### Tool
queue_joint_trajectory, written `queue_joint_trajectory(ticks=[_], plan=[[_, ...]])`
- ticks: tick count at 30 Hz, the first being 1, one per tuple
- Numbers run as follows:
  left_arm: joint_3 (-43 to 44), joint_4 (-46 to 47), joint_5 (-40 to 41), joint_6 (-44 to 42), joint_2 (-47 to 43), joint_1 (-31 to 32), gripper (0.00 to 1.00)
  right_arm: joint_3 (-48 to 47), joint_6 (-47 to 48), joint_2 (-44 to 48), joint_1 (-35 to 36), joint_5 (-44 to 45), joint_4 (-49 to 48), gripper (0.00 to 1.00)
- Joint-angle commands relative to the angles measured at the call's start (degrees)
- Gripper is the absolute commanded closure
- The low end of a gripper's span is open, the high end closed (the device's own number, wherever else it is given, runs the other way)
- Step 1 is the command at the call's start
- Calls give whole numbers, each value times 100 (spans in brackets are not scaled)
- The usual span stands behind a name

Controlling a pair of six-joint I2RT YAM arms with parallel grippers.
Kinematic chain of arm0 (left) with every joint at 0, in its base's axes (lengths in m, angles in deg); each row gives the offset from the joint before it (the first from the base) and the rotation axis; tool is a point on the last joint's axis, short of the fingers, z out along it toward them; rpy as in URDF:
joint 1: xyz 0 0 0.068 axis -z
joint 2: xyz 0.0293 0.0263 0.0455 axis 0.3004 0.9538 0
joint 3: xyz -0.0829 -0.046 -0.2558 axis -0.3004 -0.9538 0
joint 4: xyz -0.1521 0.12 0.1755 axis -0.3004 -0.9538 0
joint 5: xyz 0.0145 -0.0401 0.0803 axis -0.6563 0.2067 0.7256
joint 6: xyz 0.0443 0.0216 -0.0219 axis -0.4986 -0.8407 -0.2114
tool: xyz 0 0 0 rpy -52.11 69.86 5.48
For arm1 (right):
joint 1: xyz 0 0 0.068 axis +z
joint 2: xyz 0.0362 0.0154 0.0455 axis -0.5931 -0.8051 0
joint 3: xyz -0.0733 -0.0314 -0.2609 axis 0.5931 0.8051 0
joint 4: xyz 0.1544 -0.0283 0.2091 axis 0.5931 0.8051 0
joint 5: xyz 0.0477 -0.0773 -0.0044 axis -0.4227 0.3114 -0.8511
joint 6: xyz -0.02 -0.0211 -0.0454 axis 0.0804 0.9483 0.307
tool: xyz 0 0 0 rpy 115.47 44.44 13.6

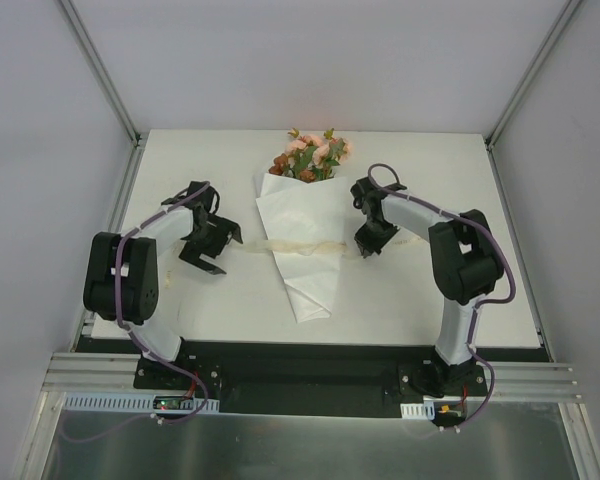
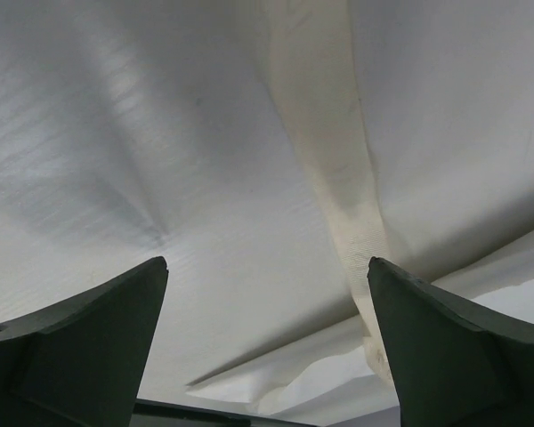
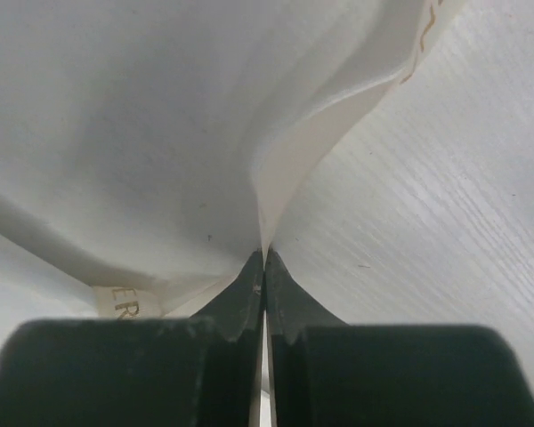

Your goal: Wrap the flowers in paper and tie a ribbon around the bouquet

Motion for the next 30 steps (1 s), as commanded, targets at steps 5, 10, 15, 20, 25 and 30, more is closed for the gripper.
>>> queue_joint_trajectory(ticks=[5, 10, 15, 20, 25, 30], plan=[[856, -842, 97, 1163, 849, 268, 7, 110, 588, 566, 243, 883, -362, 99], [910, -1027, -140, 1936, 1114, 567, 9, 356, 754, 654, 243, 743, -591, 99], [901, -1027, -352, 2577, 1413, 805, 14, 452, 860, 645, 217, 637, -635, 99], [980, -992, -317, 2790, 1632, 902, 23, 575, 896, 698, 208, 497, -696, 99], [761, -597, 235, 2624, 1493, 911, 61, 699, 922, 821, 208, 540, -758, 99], [795, -333, 1466, 1300, 869, 963, 100, 620, 1595, 865, 208, 953, -731, 99]])
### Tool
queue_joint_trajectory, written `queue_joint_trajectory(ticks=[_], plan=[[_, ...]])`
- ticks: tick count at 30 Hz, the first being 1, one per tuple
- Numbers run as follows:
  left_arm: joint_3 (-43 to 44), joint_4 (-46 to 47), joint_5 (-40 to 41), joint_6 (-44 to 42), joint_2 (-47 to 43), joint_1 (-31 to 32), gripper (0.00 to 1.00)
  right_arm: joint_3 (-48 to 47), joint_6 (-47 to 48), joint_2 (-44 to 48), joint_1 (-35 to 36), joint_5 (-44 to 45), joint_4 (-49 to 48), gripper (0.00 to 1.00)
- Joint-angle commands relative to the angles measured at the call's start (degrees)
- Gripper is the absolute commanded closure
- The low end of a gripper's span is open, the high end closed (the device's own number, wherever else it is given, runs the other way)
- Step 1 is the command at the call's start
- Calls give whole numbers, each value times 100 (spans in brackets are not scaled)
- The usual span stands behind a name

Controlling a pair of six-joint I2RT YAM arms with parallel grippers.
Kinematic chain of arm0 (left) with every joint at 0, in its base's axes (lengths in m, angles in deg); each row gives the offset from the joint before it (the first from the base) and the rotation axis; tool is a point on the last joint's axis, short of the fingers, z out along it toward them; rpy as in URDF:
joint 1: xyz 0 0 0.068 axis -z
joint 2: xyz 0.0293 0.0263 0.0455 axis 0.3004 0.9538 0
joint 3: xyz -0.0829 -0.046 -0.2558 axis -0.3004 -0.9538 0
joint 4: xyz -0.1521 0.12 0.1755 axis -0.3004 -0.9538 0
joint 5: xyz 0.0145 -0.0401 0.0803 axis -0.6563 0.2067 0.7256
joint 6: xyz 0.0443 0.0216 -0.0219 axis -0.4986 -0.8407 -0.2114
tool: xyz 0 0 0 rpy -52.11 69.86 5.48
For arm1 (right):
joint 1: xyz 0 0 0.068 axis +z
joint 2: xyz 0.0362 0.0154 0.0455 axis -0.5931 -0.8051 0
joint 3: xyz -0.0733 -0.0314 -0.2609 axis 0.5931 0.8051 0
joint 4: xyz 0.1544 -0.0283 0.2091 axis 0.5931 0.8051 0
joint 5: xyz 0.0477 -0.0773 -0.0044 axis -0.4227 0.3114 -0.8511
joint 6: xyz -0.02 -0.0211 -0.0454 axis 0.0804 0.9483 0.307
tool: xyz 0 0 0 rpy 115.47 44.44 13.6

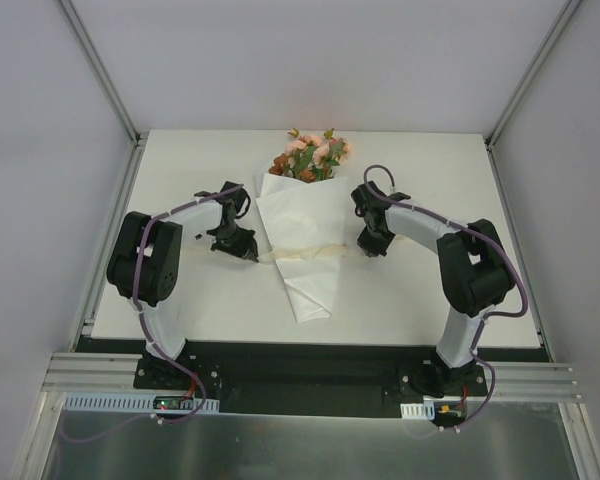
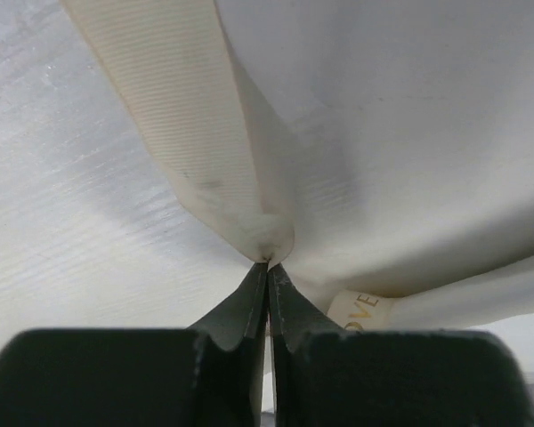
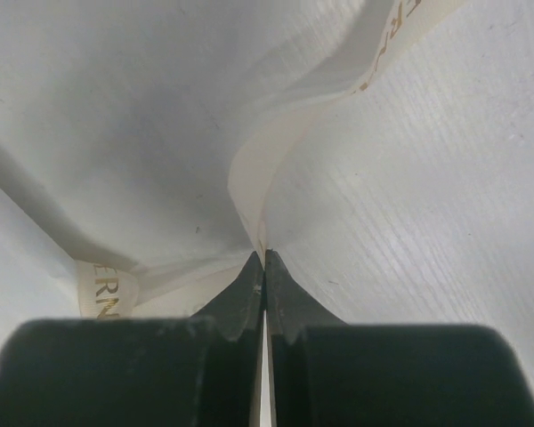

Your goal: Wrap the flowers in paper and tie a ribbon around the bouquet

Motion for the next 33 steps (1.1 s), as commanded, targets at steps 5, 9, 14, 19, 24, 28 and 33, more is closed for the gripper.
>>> queue_joint_trajectory(ticks=[5, 9, 14, 19, 24, 28, 33], plan=[[285, 377, 2180, -1967, -580, 225, 100, -273, 2456, 148, 161, 589, -672, 99], [374, 412, 2540, -3628, -641, 462, 100, -343, 3713, 51, 310, 1045, -727, 99], [277, 711, 2313, -5271, -625, 533, 100, -160, 5417, -55, 459, 1167, -1086, 99], [418, 422, 3785, -6137, -633, 831, 100, -746, 5298, -300, 635, 2248, -186, 99], [-81, 60, 4292, -5821, -808, 674, 100, -1328, 4631, -766, 583, 3023, 784, 100], [-495, 130, 3993, -5531, -1142, 270, 100, -1424, 4244, -916, 416, 3314, 1311, 100], [-987, 490, 3552, -5671, -1748, -512, 100, -1320, 3769, -715, -216, 2946, 1585, 100]])
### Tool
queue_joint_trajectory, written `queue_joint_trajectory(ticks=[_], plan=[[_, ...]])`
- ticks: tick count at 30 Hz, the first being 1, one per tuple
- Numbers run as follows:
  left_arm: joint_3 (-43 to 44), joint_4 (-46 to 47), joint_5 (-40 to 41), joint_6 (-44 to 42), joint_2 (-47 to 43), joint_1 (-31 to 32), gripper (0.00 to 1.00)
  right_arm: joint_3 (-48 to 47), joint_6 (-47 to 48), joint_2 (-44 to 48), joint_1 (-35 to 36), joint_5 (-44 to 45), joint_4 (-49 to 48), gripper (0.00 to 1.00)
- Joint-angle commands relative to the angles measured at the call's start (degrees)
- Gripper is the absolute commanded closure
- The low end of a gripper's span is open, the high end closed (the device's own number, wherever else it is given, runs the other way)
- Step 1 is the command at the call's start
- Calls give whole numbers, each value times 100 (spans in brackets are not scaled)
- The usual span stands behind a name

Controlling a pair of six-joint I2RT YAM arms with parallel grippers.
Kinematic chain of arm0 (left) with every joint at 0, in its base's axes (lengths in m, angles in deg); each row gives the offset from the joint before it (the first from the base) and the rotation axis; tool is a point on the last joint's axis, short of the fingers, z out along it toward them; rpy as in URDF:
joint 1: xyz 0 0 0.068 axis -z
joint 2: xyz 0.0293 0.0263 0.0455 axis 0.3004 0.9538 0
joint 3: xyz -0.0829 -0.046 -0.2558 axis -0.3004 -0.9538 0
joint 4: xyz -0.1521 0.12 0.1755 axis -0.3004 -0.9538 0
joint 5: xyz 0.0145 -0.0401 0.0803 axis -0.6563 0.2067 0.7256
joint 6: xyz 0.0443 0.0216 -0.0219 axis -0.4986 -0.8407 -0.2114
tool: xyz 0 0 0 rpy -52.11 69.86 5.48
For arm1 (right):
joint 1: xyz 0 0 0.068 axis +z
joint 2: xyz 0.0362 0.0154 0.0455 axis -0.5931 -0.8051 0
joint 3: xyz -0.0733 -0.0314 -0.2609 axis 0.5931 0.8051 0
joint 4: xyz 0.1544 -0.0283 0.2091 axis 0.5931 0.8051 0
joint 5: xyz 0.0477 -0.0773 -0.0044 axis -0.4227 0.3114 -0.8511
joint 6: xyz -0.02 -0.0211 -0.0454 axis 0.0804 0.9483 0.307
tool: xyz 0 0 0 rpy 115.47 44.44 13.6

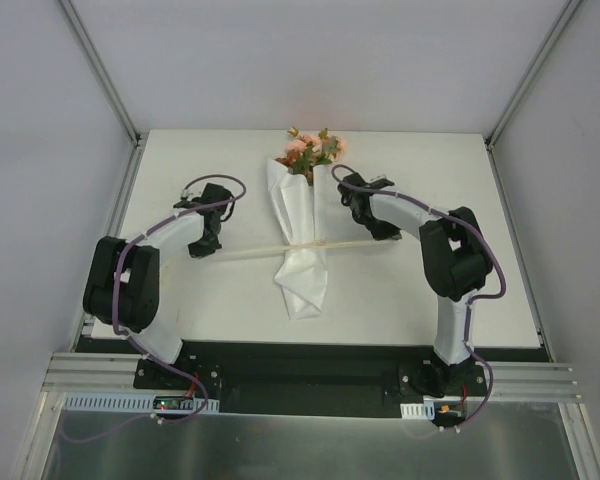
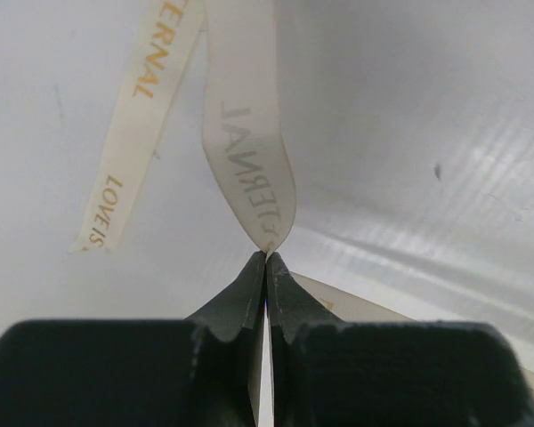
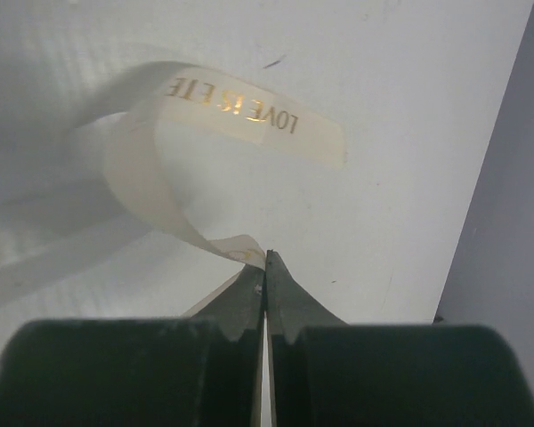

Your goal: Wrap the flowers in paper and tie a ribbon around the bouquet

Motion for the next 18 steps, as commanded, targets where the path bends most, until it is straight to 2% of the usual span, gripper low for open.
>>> queue_joint_trajectory(ticks=[1, 4, 8, 13, 18], plan=[[-350, 36, -8, -124, -735, -582, 100, -10, -640, 230, -621, 85, 684, 100], [-570, 185, -359, -115, -1025, -1127, 100, 314, -886, 415, -1148, -583, 448, 100], [-667, 230, -369, -80, -1069, -1541, 100, 1026, -1351, 740, -2192, -2171, -193, 100], [-755, 291, -351, 130, -964, -1936, 100, 1238, -1485, 951, -2668, -2447, -484, 100], [-807, 353, -289, 245, -833, -2033, 100, 1353, -1494, 820, -2960, -2712, -739, 100]])
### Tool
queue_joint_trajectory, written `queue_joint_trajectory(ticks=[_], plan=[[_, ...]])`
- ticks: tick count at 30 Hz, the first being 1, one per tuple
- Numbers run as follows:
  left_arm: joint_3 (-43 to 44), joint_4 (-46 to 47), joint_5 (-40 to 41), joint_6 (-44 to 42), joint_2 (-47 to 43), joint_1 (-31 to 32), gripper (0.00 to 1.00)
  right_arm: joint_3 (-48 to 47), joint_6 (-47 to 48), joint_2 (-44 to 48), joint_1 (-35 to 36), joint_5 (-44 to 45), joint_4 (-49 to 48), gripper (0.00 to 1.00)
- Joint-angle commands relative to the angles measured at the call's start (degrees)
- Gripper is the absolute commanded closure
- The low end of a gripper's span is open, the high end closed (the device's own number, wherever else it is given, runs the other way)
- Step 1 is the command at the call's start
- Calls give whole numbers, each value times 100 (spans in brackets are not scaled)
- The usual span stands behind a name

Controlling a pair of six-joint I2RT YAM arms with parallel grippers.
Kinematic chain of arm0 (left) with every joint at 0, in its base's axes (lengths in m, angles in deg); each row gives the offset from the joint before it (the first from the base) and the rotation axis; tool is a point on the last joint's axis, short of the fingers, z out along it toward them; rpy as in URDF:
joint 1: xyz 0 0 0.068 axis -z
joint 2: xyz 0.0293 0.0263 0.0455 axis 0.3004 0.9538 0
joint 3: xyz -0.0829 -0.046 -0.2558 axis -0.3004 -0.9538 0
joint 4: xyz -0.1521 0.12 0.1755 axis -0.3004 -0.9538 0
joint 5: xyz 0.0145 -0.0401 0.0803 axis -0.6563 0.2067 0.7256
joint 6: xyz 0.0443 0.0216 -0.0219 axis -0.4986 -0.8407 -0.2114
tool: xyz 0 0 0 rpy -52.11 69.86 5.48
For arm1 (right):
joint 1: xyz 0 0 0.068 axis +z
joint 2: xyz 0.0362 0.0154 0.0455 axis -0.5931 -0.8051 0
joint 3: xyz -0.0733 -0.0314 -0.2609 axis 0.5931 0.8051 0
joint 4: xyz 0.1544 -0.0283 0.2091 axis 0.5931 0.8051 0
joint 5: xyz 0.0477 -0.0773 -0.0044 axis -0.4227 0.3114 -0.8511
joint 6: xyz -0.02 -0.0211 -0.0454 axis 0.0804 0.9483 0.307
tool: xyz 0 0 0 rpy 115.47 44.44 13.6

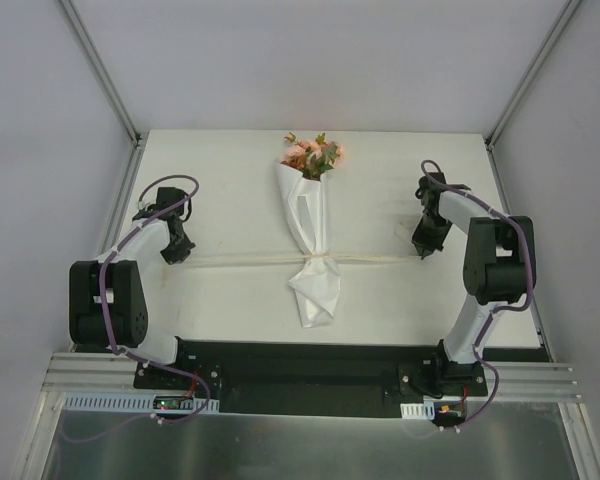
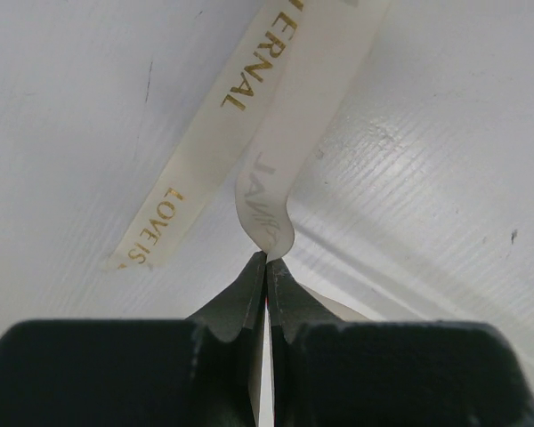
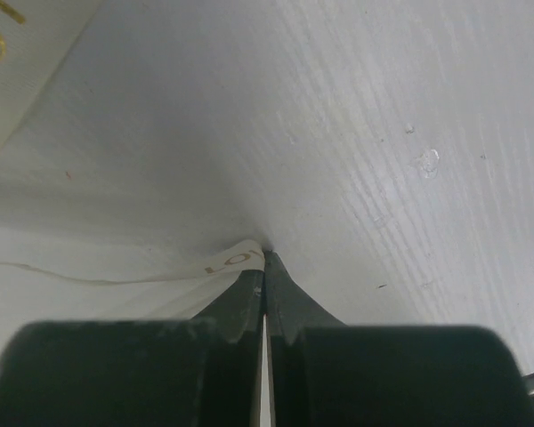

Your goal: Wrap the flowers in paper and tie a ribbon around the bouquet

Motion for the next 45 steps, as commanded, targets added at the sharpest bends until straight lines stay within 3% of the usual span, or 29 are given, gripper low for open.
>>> queue_joint_trajectory(ticks=[1, 7, 12, 17, 21, 22, 23, 25, 26, 28, 29, 32, 39, 45], plan=[[-77, -32, 708, 42, 123, -304, 100, 126, -34, 39, -343, 167, -245, 100], [-7, -5, 585, -125, 97, -340, 100, 214, 36, 109, -335, 8, -430, 100], [265, 12, -118, -555, -166, 334, 100, 109, 361, 626, 77, -36, -404, 100], [476, -286, -794, -213, -475, 433, 100, 30, 528, 725, 166, -272, -140, 100], [652, -664, -1460, 146, -422, 162, 98, -190, 634, 654, 184, -449, 44, 100], [635, -769, -1707, 269, -422, 39, 60, -225, 625, 680, 192, -440, 114, 100], [617, -805, -1962, 418, -431, -23, 38, -251, 590, 689, 192, -431, 167, 100], [643, -997, -2447, 586, -465, -59, 21, -295, 616, 716, 201, -571, 290, 98], [643, -1033, -2622, 822, -501, -59, 13, -287, 651, 759, 219, -598, 325, 82], [591, -1042, -3158, 1148, -588, 11, 7, -252, 704, 838, 254, -642, 430, 59], [591, -1034, -3316, 1497, -580, 81, 2, -182, 687, 987, 271, -651, 466, 29], [687, -946, -3739, 2262, -370, 520, 1, 90, 495, 1390, 315, -774, 510, 1], [731, -524, -3934, 4531, 535, 1303, 1, 662, -1376, 1666, 842, -1915, -25, 0], [863, -419, -3522, 5842, 1186, 1716, 8, 461, -1809, 1428, 1185, -1550, 132, 5]])
